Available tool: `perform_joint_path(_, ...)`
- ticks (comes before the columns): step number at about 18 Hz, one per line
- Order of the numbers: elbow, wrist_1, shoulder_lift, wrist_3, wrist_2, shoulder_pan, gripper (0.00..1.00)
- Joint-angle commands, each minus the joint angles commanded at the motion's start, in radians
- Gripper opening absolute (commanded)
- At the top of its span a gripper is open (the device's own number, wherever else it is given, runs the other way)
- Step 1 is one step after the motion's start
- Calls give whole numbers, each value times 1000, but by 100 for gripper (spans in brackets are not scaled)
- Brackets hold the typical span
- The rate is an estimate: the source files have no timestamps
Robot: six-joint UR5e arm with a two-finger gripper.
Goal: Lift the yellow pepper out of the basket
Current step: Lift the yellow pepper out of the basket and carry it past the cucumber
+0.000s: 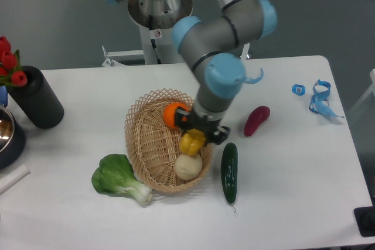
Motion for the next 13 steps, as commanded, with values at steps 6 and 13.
perform_joint_path(6,-34,-5,3,155,11,103,48)
perform_joint_path(13,66,6,-31,319,28,255,48)
